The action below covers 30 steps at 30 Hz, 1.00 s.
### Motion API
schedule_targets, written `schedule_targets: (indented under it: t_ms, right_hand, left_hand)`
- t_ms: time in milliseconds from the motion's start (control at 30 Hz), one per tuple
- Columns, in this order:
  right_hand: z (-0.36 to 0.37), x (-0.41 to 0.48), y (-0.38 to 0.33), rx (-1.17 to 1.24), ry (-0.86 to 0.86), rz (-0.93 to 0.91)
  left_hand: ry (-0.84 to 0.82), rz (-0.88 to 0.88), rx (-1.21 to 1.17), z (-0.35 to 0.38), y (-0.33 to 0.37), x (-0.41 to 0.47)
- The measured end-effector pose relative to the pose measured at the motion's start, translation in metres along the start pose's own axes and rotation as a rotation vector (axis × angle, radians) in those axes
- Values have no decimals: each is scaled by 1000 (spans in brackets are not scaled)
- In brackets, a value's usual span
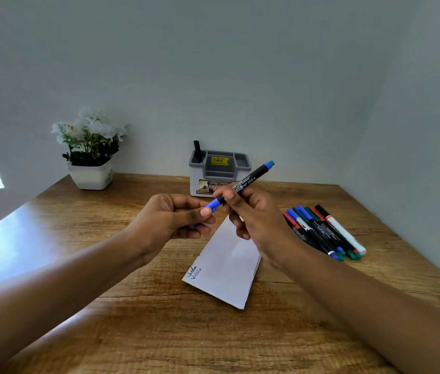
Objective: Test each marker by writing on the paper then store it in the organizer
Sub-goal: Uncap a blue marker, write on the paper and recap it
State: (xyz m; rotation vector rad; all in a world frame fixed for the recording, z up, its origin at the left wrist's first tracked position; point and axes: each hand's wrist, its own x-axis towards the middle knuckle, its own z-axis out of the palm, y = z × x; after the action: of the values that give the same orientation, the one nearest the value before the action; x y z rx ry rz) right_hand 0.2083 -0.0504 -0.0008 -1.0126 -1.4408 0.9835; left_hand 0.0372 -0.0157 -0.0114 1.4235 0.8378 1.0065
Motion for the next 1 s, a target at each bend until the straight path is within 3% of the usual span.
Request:
schedule_targets:
  t_ms: [133, 233, 300, 400, 500, 600, 767, 1000]
  right_hand:
    - [-11, 16, -21, -23, 194, -33]
    - [-28, 38, -40, -132, 191, -106]
    - [-36, 63, -48, -513, 129, -158]
    - [-37, 117, -55, -1238, -30, -176]
    - [-30, 164, -59, -1664, -203, -87]
    - [-21, 189, -65, -1971, -229, -217]
    - [-1, 213, -61, -2056, -374, -433]
    - [15, 236, -29, -1961, -528, -478]
  left_hand:
    - [154, 153, 37, -8, 1, 19]
    - [321, 166, 137, -19, -8, 55]
    - [402, 59, 179, -22, -11, 83]
    - [383, -49, 199, -14, -16, 115]
    - [330, -2, 196, -4, -23, 133]
    - [345, 45, 244, 0, -29, 140]
    - [355, 101, 325, 0, -35, 138]
    - [384, 95, 366, 2, -35, 138]
